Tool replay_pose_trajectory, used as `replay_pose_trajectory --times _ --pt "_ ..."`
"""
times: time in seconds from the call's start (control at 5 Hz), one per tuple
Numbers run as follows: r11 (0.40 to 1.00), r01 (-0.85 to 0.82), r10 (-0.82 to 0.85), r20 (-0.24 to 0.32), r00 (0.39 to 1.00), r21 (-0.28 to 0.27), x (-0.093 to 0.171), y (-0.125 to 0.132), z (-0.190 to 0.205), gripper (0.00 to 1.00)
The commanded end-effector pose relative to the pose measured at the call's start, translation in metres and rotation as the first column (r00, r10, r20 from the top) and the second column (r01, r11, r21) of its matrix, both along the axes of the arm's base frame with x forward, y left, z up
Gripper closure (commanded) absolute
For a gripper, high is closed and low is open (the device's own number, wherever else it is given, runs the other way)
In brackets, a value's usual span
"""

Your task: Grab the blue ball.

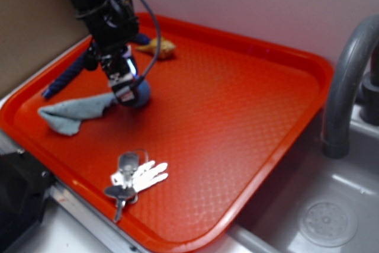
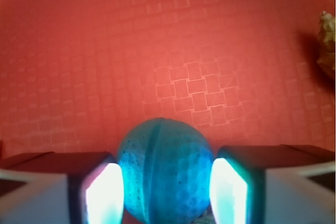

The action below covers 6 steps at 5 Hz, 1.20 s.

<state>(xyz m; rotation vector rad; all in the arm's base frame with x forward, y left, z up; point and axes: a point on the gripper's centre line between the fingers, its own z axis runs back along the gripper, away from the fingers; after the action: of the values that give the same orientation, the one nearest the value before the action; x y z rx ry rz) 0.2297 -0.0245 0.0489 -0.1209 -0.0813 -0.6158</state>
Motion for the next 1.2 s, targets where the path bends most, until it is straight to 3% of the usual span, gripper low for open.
replay_pose_trajectory --times 0.0,0.2,0.6,0.8,1.0 --pt "1.0 -0.004 0.003 0.046 0.999 0.023 -0.008 -0.001 0.007 1.0" --pt "0.999 -0.014 0.012 0.083 0.996 0.031 -0.014 -0.001 0.015 1.0" --pt "1.0 0.005 -0.005 0.101 0.995 0.004 -0.022 -0.003 0.026 1.0" --pt "1.0 -0.022 0.021 0.069 0.997 0.016 -0.022 -0.008 0.035 1.0" --pt "0.977 -0.213 0.212 0.023 0.977 0.01 -0.017 -0.021 0.085 1.0"
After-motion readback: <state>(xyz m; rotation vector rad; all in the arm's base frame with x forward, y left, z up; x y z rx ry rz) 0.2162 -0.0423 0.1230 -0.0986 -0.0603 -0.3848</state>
